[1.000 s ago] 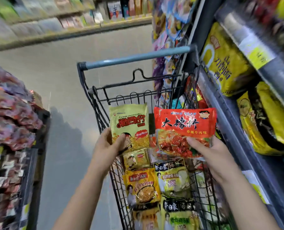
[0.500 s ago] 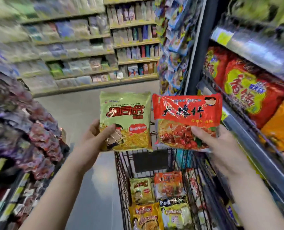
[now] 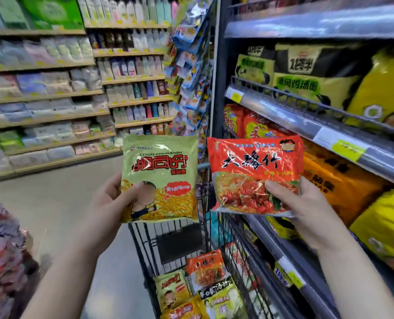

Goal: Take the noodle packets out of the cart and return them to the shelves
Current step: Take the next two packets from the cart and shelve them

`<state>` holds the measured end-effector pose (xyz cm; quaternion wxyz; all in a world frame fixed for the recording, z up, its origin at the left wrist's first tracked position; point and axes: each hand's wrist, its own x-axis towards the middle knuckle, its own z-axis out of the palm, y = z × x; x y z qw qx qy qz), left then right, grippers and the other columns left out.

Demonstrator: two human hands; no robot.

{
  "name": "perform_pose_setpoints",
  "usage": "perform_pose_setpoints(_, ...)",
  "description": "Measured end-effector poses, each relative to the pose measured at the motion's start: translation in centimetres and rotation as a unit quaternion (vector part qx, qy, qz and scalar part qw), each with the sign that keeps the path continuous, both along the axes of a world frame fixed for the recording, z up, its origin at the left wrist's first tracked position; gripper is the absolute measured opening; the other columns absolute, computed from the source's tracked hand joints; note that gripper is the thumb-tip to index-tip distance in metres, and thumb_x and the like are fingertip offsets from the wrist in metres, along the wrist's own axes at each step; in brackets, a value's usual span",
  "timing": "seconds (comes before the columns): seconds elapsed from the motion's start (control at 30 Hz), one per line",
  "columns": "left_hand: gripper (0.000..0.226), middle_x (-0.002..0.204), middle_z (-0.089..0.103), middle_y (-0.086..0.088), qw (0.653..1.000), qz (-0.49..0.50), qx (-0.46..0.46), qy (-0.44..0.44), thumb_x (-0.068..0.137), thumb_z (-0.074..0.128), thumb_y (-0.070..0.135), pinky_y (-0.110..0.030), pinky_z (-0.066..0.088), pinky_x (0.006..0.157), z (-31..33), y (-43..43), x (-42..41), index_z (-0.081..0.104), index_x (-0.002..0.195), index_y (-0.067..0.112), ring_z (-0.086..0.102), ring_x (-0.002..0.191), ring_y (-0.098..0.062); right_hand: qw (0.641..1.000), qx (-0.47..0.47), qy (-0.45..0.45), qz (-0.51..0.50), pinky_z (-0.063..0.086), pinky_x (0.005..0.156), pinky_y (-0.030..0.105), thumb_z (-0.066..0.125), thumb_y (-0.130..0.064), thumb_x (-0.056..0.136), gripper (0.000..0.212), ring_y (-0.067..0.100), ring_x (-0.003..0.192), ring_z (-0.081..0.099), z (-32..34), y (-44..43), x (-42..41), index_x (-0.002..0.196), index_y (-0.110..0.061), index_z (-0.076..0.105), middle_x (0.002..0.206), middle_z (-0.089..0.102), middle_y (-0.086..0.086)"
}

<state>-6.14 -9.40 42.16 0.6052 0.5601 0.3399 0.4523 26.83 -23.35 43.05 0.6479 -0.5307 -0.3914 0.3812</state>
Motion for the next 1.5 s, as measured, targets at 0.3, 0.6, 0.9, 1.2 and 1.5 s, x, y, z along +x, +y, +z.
perform_pose_setpoints(0.3, 0.102, 0.096, 0.081, -0.006, 0.991, -0.126, 0.019, -0.033, 0.020, 0.096, 0.067, -0.024, 0.061, 0.060, 2.4, -4.3, -3.6, 0.069, 0.108, 0.022, 0.079, 0.076, -0.021, 0.988, -0.025, -0.022, -0.152, 0.060, 0.085, 0.035, 0.096, -0.045, 0.054, 0.088, 0.021, 0.108, 0.075, 3.7, -14.1, -8.5, 0.130, -0.018, 0.062, 0.119, 0.078, 0.000)
perform_pose_setpoints(0.6, 0.045, 0.101, 0.080, -0.004, 0.958, -0.277, 0.057, -0.053, 0.066, 0.086, 0.046, -0.027, 0.063, 0.061, 6.8, -13.7, 0.6, 0.074, 0.104, 0.027, 0.078, 0.078, -0.016, 0.945, 0.001, -0.061, -0.321, 0.056, 0.088, 0.031, 0.099, -0.061, 0.036, 0.107, 0.018, 0.110, 0.074, 8.2, -29.8, -13.8, 0.128, -0.018, 0.066, 0.120, 0.077, 0.002)
perform_pose_setpoints(0.9, 0.081, 0.109, 0.079, -0.003, 0.888, -0.445, 0.089, -0.070, 0.034, 0.096, 0.064, -0.038, 0.059, 0.082, 11.4, -30.9, 6.9, 0.076, 0.107, 0.035, 0.077, 0.093, -0.017, 0.871, 0.006, -0.077, -0.485, 0.054, 0.096, 0.042, 0.079, -0.038, 0.072, 0.062, 0.019, 0.115, 0.072, 10.8, -52.5, -18.7, 0.130, -0.021, 0.064, 0.122, 0.076, -0.002)
perform_pose_setpoints(1.2, 0.052, 0.112, 0.078, -0.004, 0.840, -0.528, 0.076, -0.104, 0.069, 0.083, 0.043, -0.039, 0.054, 0.097, 12.7, -54.6, 11.1, 0.069, 0.117, 0.026, 0.074, 0.099, -0.018, 0.794, 0.007, -0.111, -0.598, 0.046, 0.109, 0.052, 0.096, -0.063, 0.046, 0.104, 0.023, 0.124, 0.067, 12.2, -76.0, -24.2, 0.135, -0.022, 0.062, 0.132, 0.072, 0.001)
perform_pose_setpoints(1.5, 0.053, 0.095, 0.081, 0.000, 0.769, -0.621, 0.056, -0.141, 0.054, 0.078, 0.041, -0.021, 0.060, 0.061, 15.4, -74.9, 12.8, 0.072, 0.105, 0.025, 0.077, 0.076, -0.010, 0.736, 0.014, -0.139, -0.662, 0.059, 0.093, 0.039, 0.089, -0.046, 0.064, 0.077, 0.022, 0.116, 0.071, 14.5, -95.7, -30.8, 0.132, -0.018, 0.064, 0.124, 0.076, 0.001)
